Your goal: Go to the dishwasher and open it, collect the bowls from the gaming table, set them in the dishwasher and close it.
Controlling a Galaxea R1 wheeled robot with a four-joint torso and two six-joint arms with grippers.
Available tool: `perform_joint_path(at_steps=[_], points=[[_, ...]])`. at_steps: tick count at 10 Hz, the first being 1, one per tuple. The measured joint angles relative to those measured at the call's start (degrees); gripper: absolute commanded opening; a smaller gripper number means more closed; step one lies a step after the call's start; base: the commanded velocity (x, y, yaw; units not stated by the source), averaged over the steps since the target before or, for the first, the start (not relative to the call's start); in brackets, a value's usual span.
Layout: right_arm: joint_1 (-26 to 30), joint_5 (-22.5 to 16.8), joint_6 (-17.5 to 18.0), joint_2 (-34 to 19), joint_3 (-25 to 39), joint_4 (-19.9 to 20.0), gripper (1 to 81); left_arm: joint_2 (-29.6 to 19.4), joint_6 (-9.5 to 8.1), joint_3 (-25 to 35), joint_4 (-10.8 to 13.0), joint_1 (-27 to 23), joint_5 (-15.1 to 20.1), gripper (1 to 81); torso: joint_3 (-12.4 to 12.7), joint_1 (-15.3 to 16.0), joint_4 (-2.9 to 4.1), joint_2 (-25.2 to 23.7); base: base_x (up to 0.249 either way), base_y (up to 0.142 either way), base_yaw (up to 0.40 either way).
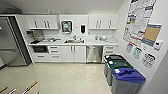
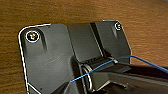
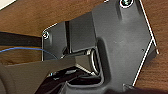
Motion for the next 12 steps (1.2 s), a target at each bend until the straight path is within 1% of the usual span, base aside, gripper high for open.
perform_joint_path(at_steps=[12], points=[[0.0, 0.0, 0.0, 0.0, 0.0, 0.0, 81.1, -0.2, -0.02, 0.0, 0.0, 0.0, 0.0, 81.1, 0.0, 0.0, 0.00, 0.0, 0.114, 0.000, 0.000]])
